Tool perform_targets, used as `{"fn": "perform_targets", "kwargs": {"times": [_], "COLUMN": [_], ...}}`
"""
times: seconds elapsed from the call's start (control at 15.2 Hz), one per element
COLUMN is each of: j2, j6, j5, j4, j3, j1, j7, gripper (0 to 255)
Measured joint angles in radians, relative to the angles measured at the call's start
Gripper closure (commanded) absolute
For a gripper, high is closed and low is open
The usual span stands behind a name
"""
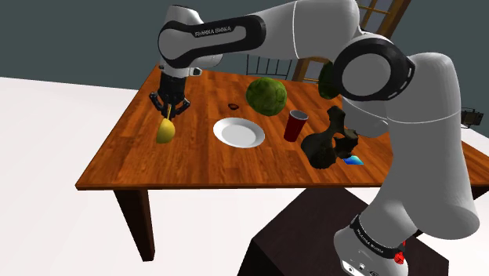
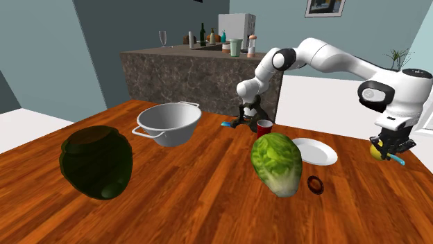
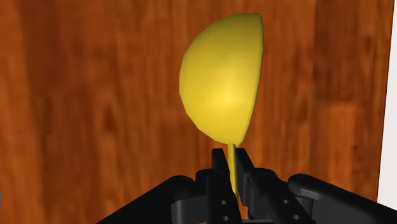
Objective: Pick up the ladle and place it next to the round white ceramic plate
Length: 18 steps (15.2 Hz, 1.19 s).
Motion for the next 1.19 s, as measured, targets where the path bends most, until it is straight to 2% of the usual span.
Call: {"fn": "perform_targets", "kwargs": {"times": [0.4, 0.79, 0.86, 1.19], "j2": [0.02, 0.029, 0.029, 0.03], "j6": [0.071, 0.074, 0.074, 0.073], "j5": [0.005, 0.006, 0.006, 0.006], "j4": [-0.044, -0.044, -0.043, -0.042], "j3": [0.0, 0.002, 0.002, 0.003], "j1": [-0.001, 0.001, 0.001, 0.001], "j7": [-0.011, -0.012, -0.012, -0.012], "gripper": [255, 255, 0, 0]}}
